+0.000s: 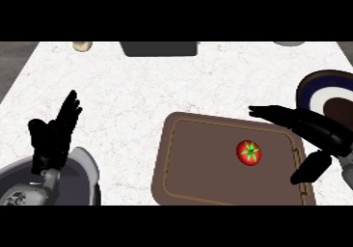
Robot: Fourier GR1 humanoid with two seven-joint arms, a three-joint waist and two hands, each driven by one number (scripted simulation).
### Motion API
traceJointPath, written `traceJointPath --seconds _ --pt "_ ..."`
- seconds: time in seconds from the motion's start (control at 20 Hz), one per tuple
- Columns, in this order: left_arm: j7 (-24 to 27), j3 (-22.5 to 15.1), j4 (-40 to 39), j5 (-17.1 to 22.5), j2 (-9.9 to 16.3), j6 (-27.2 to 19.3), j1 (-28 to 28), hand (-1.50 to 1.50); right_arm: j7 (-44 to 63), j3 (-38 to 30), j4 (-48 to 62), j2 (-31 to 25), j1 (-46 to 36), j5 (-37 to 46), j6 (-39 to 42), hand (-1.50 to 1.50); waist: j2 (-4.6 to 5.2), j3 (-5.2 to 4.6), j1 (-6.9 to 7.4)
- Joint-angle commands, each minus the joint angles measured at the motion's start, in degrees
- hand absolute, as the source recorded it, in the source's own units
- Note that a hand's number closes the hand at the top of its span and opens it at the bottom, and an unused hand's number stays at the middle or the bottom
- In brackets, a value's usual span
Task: Pick the tomato from the tray and place it in the plate
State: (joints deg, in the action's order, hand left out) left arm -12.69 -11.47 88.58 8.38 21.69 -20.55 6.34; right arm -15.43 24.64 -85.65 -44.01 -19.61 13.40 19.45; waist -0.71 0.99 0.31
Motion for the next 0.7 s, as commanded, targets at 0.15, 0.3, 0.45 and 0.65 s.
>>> traceJointPath --seconds 0.15,0.3,0.45,0.65 --pt "0.39 -3.42 -4.09 -1.50 -4.88 -1.03 -3.14 0.00 7.57 3.05 -2.27 -0.45 -2.11 2.53 7.58 -1.50 0.76 -1.06 -0.38" --pt "-0.19 -1.96 -4.92 -0.32 -3.77 1.09 -1.73 0.00 10.16 4.24 -1.34 3.71 -1.90 4.35 6.23 -1.50 0.80 -1.03 -0.43" --pt "1.19 -1.68 -5.43 -0.18 -4.59 1.20 -2.11 0.00 7.37 3.52 4.01 3.91 -4.35 5.96 7.30 -1.50 0.98 -1.01 0.13" --pt "0.02 -1.41 -4.91 -0.71 -4.80 0.51 -1.37 0.00 9.80 4.80 0.24 5.98 -3.04 6.67 8.39 -1.50 0.80 -1.02 -0.38"
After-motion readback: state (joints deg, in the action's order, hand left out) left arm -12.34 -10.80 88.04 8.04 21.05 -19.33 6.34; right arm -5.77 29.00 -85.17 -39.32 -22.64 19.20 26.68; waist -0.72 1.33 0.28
